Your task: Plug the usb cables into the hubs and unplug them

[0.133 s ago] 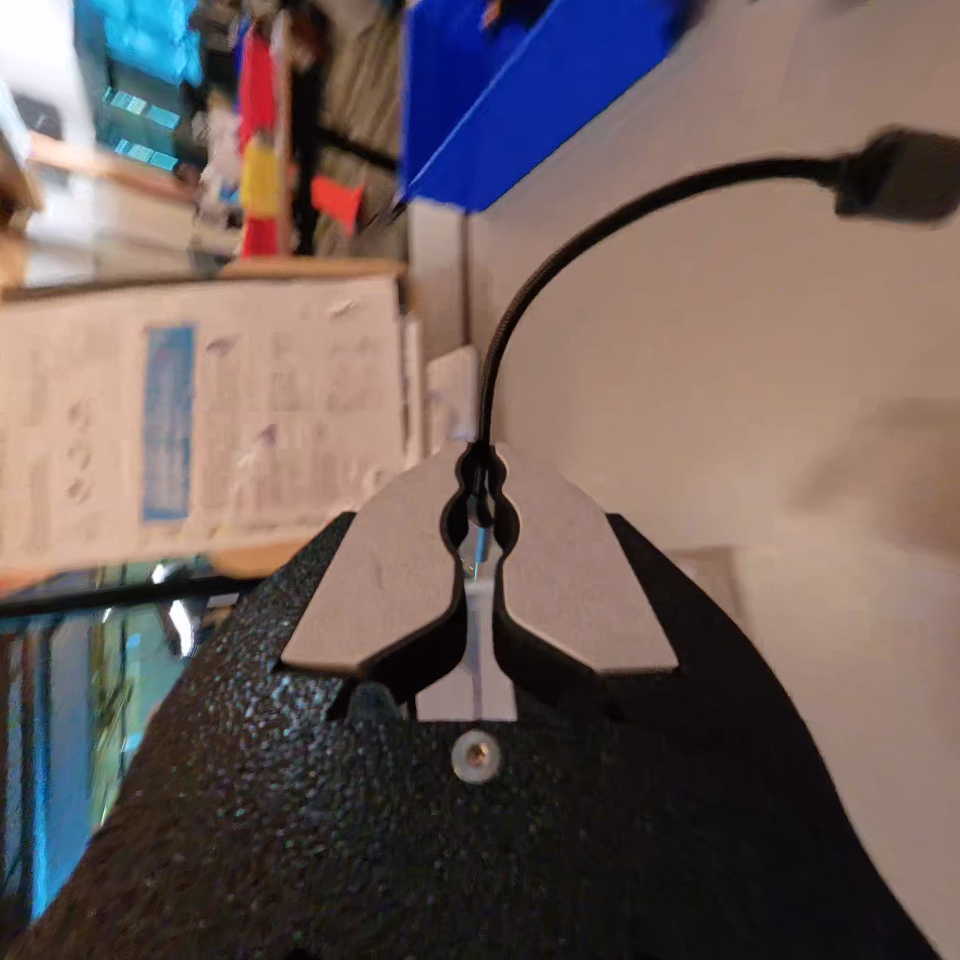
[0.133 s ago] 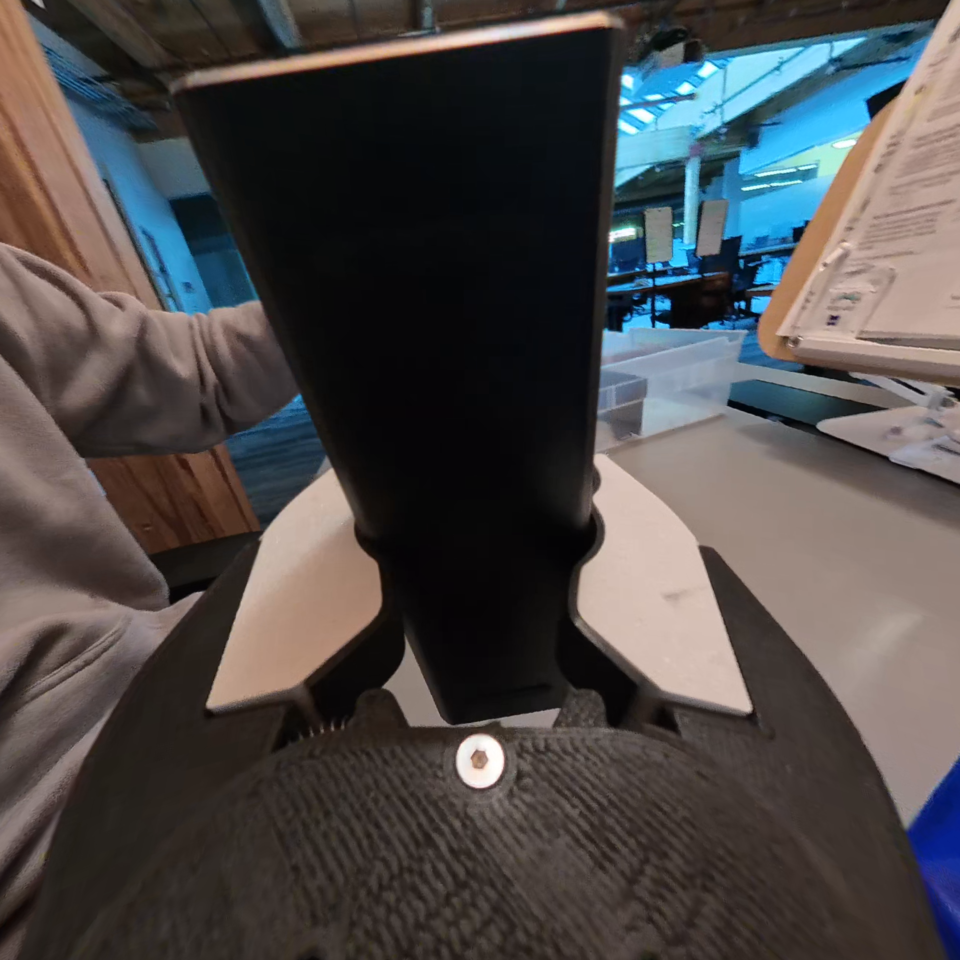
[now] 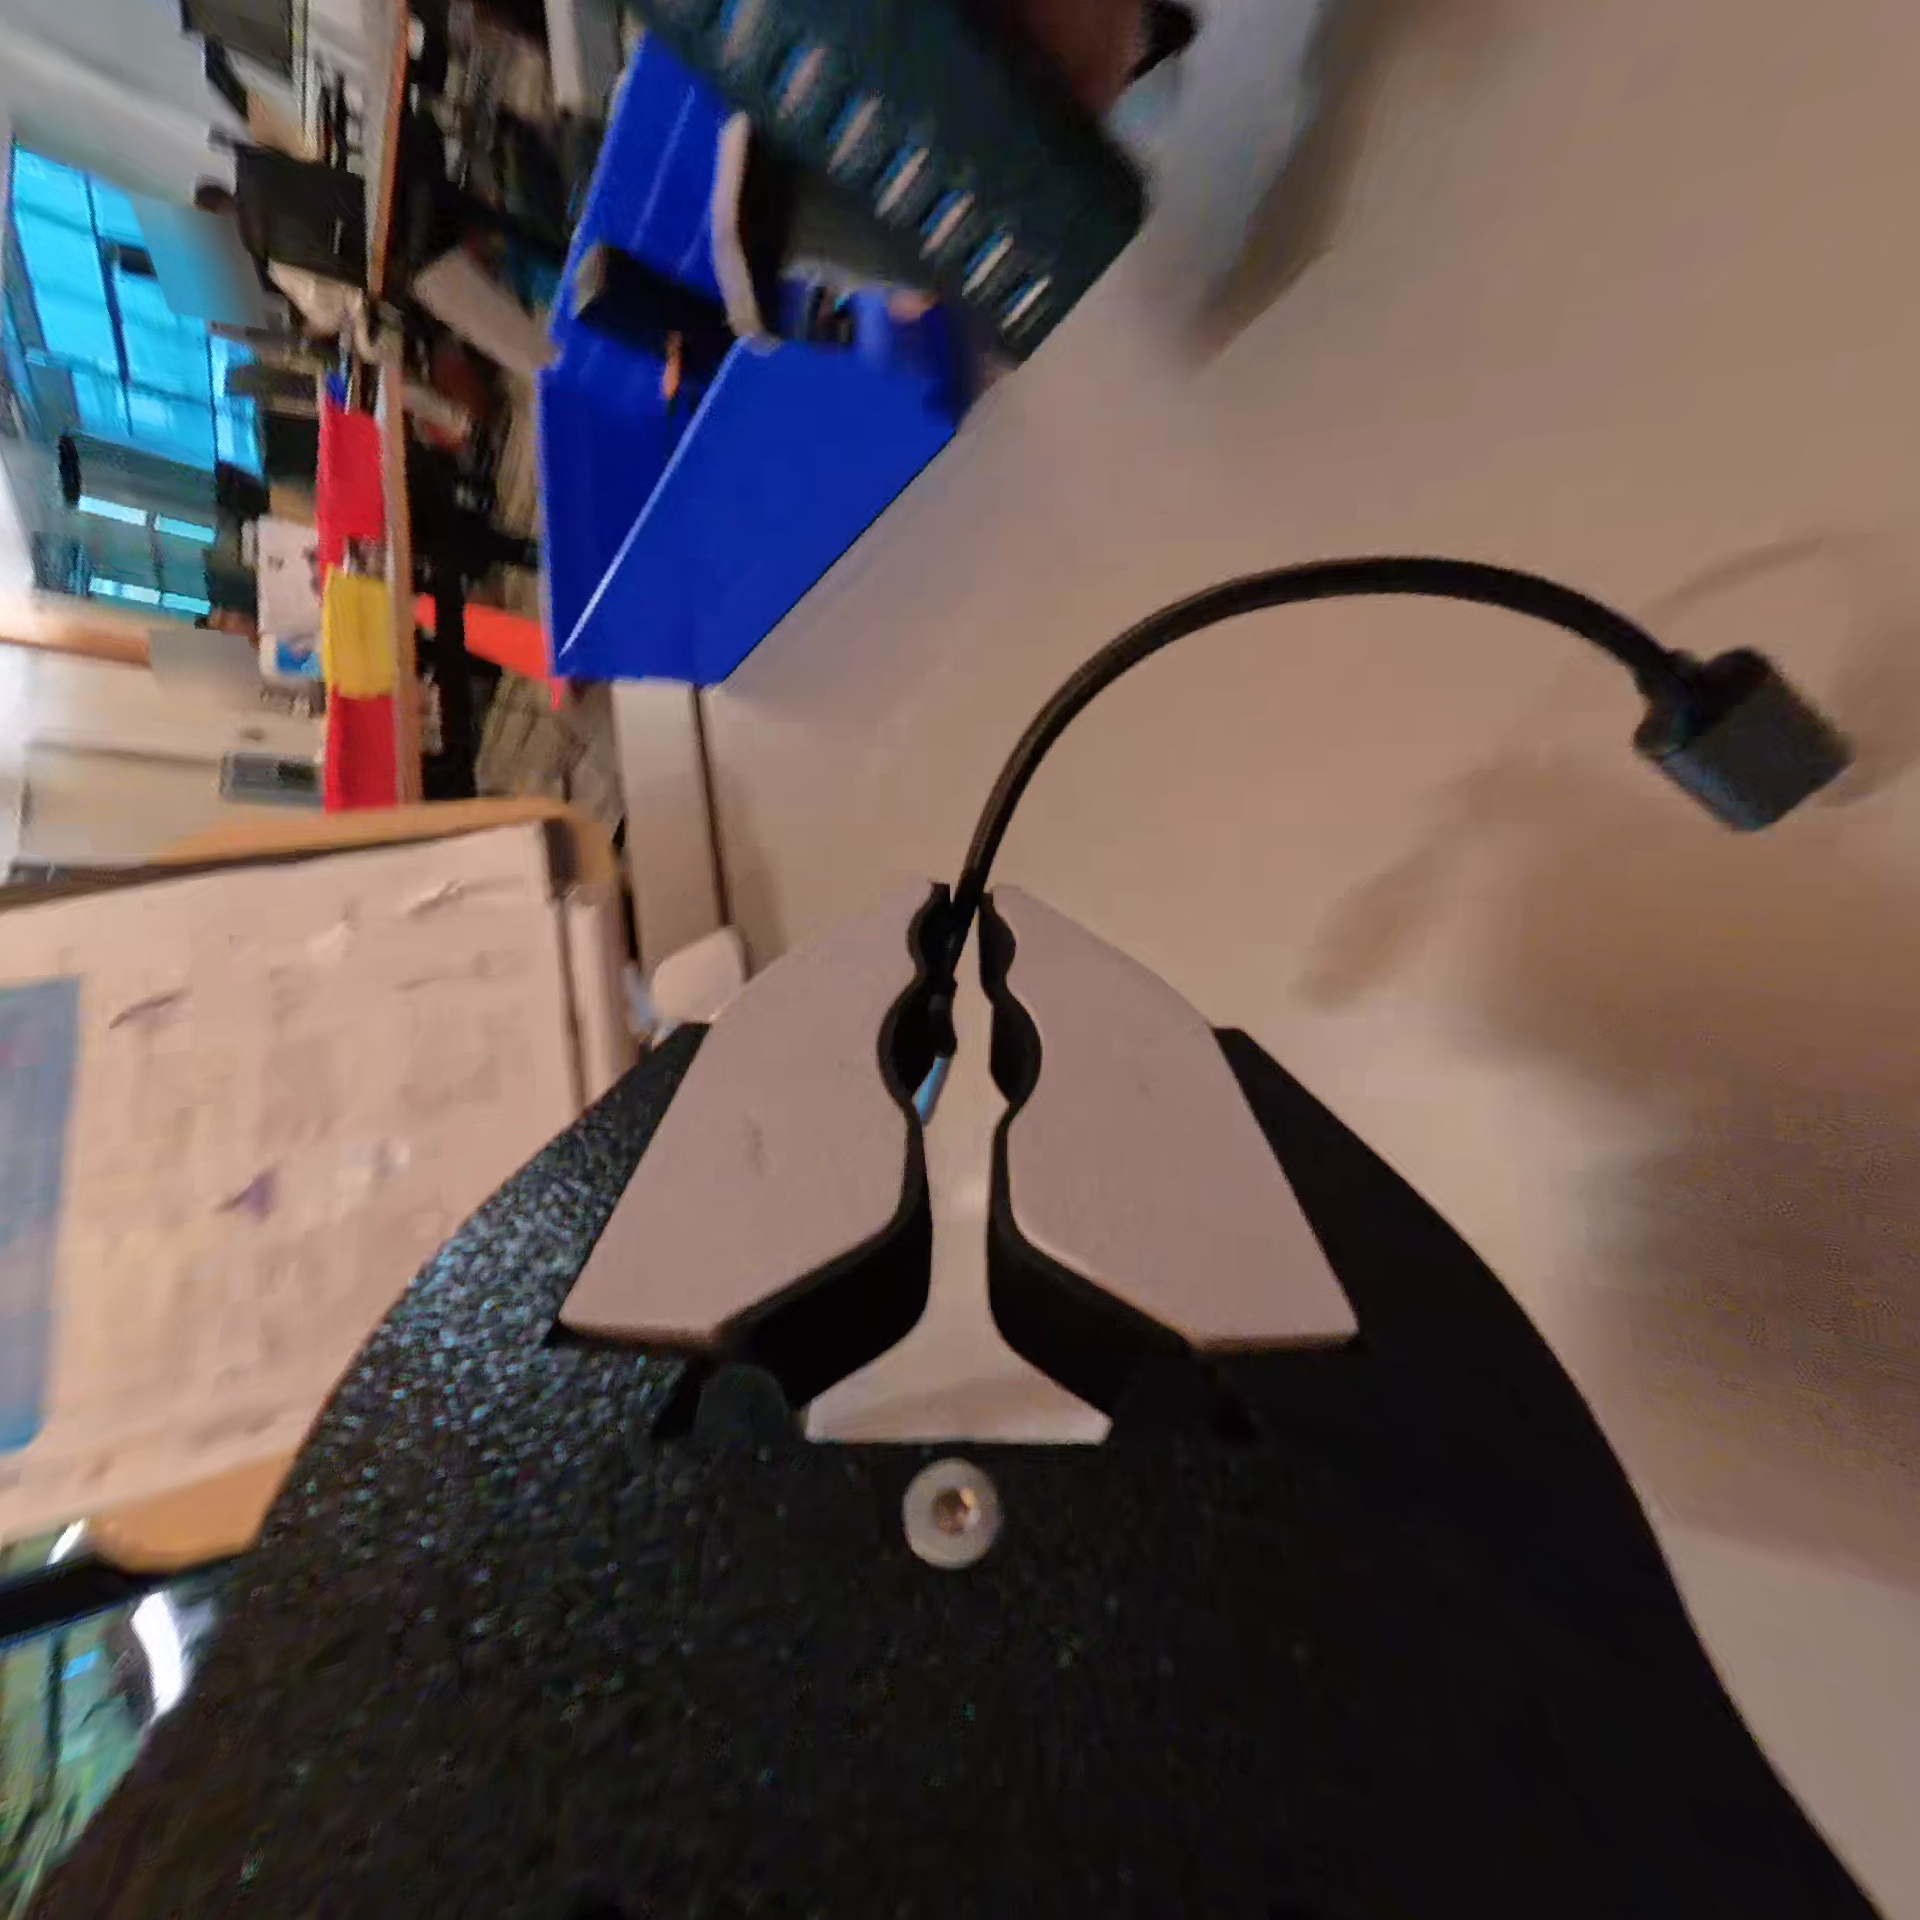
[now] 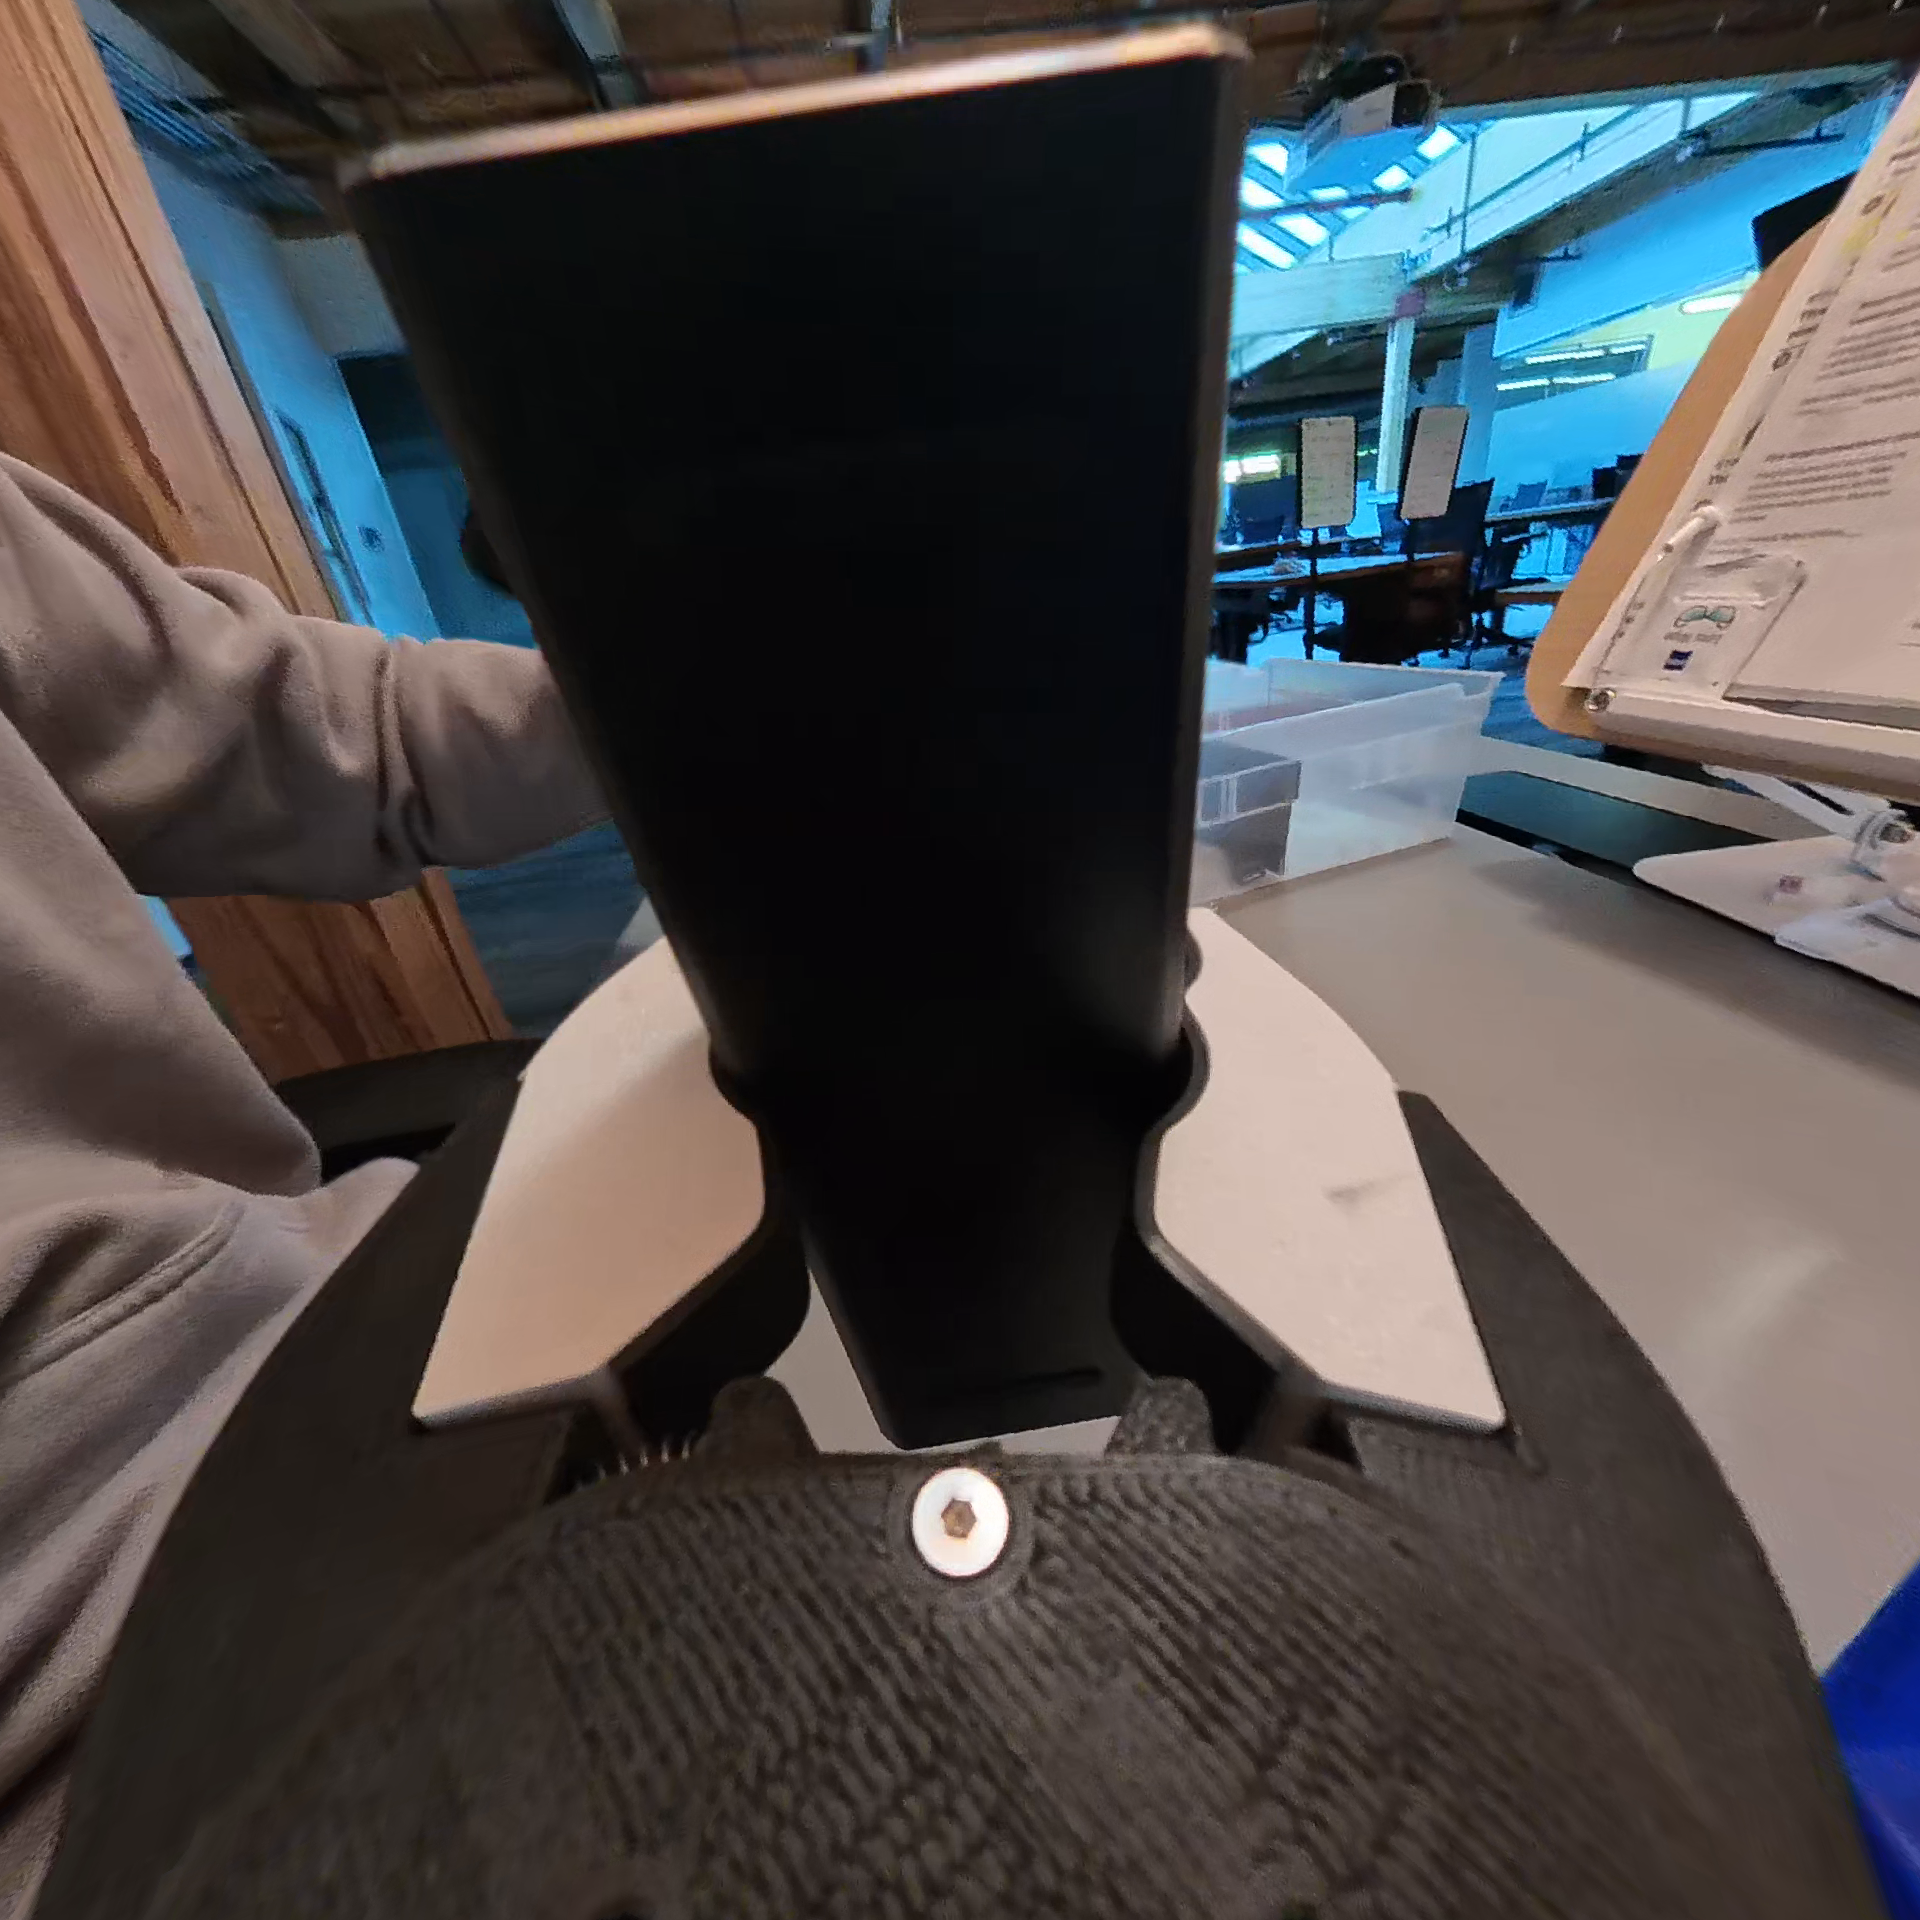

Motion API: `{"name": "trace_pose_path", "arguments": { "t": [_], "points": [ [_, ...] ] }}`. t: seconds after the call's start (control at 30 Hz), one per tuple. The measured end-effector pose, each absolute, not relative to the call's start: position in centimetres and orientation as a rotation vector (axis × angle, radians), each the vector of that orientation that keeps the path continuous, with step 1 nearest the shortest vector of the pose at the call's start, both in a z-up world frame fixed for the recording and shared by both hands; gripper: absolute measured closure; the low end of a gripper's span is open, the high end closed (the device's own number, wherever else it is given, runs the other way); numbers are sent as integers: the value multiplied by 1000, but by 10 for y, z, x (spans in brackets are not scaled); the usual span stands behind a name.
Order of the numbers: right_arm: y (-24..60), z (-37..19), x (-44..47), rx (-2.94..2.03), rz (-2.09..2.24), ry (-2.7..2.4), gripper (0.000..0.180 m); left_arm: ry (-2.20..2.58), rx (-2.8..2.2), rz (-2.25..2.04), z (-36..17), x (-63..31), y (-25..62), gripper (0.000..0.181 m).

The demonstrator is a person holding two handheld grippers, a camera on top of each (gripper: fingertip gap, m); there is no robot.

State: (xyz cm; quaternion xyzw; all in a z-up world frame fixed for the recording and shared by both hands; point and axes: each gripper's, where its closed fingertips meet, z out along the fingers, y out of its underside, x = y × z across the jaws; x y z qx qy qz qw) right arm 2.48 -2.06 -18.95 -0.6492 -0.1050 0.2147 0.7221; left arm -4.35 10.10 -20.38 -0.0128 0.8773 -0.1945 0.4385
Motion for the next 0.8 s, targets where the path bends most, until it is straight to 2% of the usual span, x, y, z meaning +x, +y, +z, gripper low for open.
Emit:
{"name": "trace_pose_path", "arguments": {
  "t": [0.13,0.3,0.37,0.43,0.53,0.63,0.7,0.8],
  "points": [
    [-10,-205,28,-1521,381,-215,104,2170,0,-566,-260,-42,72,176],
    [-6,-212,31,-1550,353,-192,104,2120,-165,-643,-293,-33,70,175],
    [-7,-212,33,-1548,356,-177,104,2118,-258,-628,-300,-30,75,158],
    [-7,-213,35,-1550,352,-166,104,2141,-359,-627,-305,-32,81,149],
    [-8,-210,37,-1538,350,-152,104,2104,-703,-689,-298,-34,98,148],
    [-10,-208,40,-1525,357,-138,104,1878,-1310,-859,-283,-35,106,148],
    [-10,-208,41,-1532,360,-133,104,1811,-1623,-883,-292,-42,100,147],
    [-11,-208,40,-1533,355,-143,104,1741,-1828,-962,-304,-42,80,141]
  ]
}}
